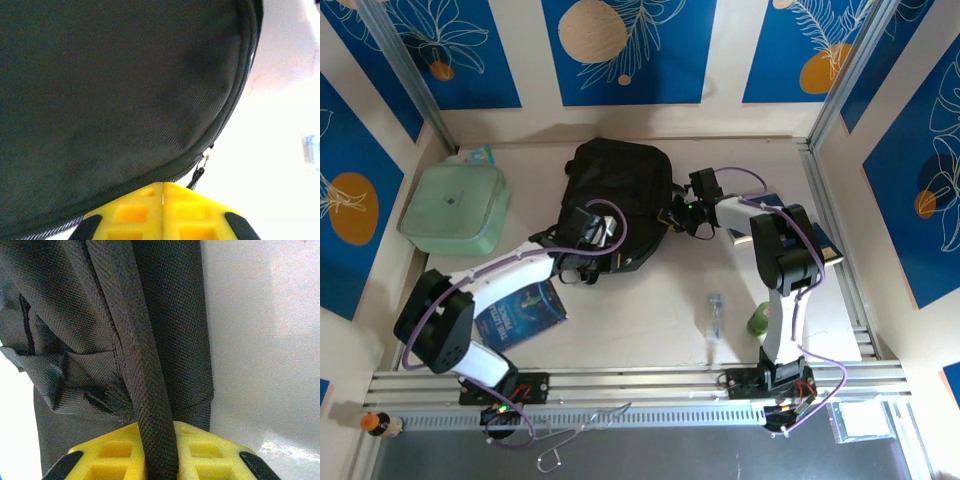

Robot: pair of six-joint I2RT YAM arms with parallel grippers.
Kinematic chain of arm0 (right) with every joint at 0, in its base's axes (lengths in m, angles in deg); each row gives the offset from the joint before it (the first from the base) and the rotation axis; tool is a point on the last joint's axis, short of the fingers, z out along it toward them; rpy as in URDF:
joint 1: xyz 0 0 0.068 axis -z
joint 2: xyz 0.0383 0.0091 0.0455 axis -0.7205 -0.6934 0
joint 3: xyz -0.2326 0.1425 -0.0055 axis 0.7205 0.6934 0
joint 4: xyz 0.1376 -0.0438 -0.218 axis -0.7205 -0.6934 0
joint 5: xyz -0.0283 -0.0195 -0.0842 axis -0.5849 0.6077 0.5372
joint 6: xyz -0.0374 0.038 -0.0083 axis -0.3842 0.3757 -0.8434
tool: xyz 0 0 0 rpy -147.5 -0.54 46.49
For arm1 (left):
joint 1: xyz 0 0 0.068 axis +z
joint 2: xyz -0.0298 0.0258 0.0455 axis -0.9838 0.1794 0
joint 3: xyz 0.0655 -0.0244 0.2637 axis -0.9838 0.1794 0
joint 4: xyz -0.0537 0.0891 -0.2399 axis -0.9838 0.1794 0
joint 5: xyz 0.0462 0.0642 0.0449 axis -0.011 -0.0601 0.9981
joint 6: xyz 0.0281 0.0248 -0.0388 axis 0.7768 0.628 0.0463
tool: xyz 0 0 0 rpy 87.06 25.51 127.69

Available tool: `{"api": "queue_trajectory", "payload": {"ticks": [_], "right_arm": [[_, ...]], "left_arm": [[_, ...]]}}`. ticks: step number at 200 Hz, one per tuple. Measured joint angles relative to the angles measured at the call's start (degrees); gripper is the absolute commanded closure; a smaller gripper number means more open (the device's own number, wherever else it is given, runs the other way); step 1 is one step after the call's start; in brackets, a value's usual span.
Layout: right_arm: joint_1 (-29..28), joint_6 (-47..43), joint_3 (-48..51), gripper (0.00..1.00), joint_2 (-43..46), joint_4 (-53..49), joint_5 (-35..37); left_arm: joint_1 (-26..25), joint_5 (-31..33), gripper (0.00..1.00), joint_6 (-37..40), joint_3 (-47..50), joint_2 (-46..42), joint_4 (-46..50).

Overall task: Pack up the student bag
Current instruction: Unzip the student bag at the top-center of the table.

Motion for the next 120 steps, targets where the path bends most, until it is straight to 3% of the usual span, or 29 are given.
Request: {"api": "queue_trajectory", "payload": {"ticks": [12,30,50,82,120], "right_arm": [[0.11,-0.39,-0.20,0.70,0.07,-0.31,0.13],[0.55,-0.20,0.13,0.47,1.14,-1.25,0.15],[0.74,1.16,3.82,0.33,6.32,-1.64,0.37],[-1.20,6.58,12.17,0.29,16.52,-1.09,-0.15],[-7.04,12.52,16.44,0.28,15.47,1.25,-1.16]], "left_arm": [[0.00,0.35,1.00,0.96,0.11,-0.46,0.79],[0.00,0.33,1.00,2.10,0.11,-0.57,0.96],[0.00,-0.31,1.00,3.37,0.09,-0.57,0.94],[0.00,-2.01,1.00,5.33,-0.61,-0.31,1.01],[0.00,-3.30,1.00,6.58,-1.90,0.15,1.01]]}}
